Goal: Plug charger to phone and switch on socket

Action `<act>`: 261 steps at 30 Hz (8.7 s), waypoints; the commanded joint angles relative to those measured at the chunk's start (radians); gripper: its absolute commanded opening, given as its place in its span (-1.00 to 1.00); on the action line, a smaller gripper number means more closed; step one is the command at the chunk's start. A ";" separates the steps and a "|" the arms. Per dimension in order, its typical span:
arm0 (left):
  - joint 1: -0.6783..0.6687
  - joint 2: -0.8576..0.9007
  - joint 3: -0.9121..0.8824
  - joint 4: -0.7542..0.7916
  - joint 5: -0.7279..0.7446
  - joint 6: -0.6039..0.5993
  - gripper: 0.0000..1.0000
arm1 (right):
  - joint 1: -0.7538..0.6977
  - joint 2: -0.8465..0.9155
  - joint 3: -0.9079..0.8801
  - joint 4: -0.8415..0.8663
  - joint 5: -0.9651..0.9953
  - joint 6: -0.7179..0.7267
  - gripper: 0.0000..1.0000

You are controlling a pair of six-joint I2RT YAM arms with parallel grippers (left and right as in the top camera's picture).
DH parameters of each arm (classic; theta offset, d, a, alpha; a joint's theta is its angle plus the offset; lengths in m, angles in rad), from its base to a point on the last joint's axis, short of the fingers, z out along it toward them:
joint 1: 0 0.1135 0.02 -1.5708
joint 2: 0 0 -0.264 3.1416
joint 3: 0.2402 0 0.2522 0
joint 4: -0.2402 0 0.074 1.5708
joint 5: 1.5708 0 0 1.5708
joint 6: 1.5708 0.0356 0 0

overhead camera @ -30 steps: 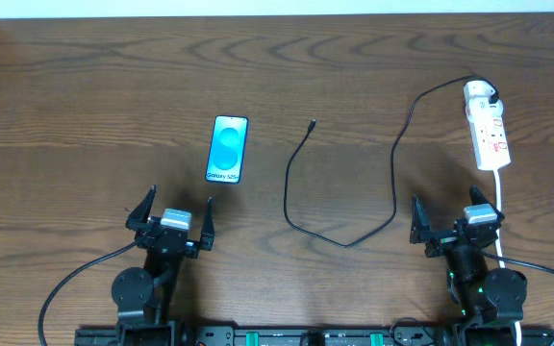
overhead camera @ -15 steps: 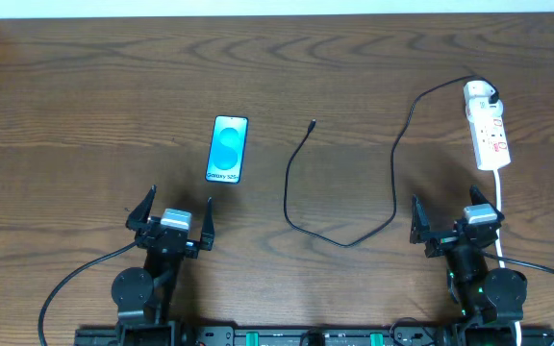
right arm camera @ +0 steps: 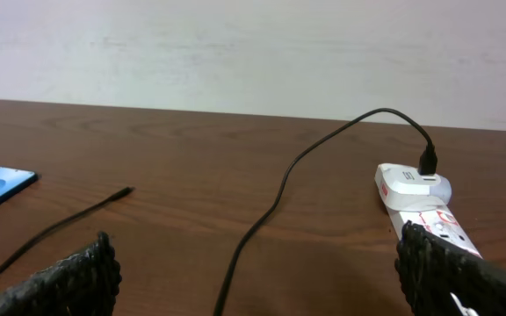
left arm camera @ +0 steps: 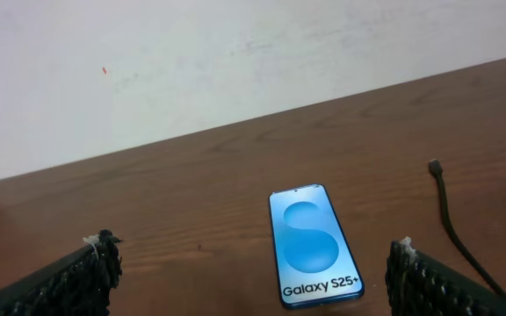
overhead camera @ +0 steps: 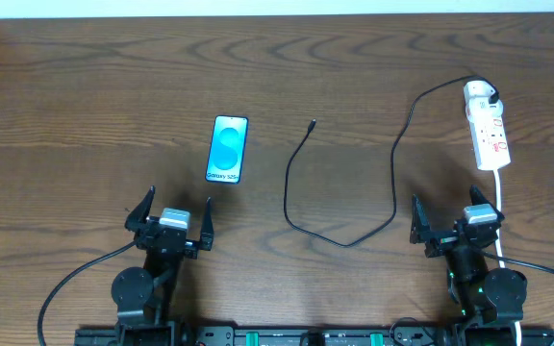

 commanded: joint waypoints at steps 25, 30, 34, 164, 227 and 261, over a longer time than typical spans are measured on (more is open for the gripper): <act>-0.002 0.583 0.478 -0.106 0.008 -0.089 0.96 | -0.001 -0.006 -0.002 -0.003 0.006 -0.008 0.99; -0.002 0.778 0.635 -0.201 0.081 -0.111 0.96 | -0.001 -0.006 -0.002 -0.003 0.006 -0.008 0.98; -0.002 0.911 0.762 -0.311 0.092 -0.122 0.96 | -0.001 -0.006 -0.002 -0.003 0.006 -0.008 0.98; -0.215 2.110 1.383 -0.649 -0.109 -0.260 0.96 | -0.001 -0.006 -0.002 -0.003 0.006 -0.008 0.98; -0.251 2.110 1.326 -0.647 -0.258 -0.339 0.77 | -0.001 -0.006 -0.002 -0.003 0.006 -0.008 0.99; -0.251 2.110 1.326 -0.586 -0.257 -0.338 0.97 | -0.001 -0.006 -0.002 -0.003 0.006 -0.008 0.99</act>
